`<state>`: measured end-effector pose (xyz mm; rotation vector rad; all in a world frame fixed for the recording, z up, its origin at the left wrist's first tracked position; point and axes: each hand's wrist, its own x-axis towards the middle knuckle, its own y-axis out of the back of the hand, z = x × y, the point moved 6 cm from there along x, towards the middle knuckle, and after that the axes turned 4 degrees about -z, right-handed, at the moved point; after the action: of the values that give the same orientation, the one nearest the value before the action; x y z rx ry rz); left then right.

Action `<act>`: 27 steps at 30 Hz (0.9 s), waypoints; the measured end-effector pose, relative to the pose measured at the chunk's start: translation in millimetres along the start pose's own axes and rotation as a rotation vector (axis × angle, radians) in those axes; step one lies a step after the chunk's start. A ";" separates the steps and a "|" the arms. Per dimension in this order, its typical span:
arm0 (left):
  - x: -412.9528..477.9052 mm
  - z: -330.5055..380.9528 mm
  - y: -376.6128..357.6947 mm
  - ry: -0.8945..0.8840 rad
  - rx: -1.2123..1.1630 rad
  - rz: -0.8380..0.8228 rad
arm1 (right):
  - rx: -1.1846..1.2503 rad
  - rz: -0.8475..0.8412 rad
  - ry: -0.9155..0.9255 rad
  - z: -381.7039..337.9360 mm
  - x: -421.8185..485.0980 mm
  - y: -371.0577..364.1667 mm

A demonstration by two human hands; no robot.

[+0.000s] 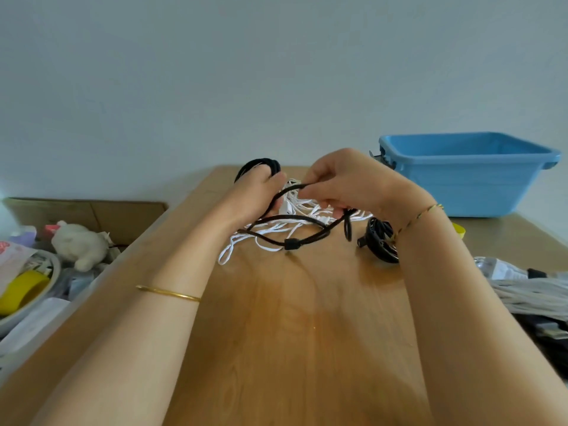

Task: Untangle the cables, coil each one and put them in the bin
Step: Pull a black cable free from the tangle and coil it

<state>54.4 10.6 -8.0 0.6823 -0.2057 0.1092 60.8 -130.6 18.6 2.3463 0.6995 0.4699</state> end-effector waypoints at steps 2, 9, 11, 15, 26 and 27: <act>0.1 8.0 0.1 -0.015 -0.047 -0.068 | -0.021 0.146 0.042 1.3 1.2 9.7; -6.7 11.6 15.8 -0.086 0.052 -0.144 | -0.160 0.473 0.219 -7.6 5.6 21.8; -8.3 13.6 17.9 -0.078 0.009 -0.169 | -0.182 0.520 0.266 -7.9 5.2 24.4; -15.2 24.6 8.8 -0.025 -0.368 -0.370 | -0.167 0.553 0.305 -3.3 5.2 23.2; -9.5 28.7 23.7 -0.040 -1.540 -0.415 | -0.075 0.042 0.057 17.2 20.2 -23.3; -8.6 27.4 25.7 -0.051 -1.627 -0.374 | -0.078 -0.019 0.047 14.7 19.1 -29.1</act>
<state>37.5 12.7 26.6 -0.9052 -0.1499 -0.4170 72.7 -107.2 -8.7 2.2603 0.7118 0.5361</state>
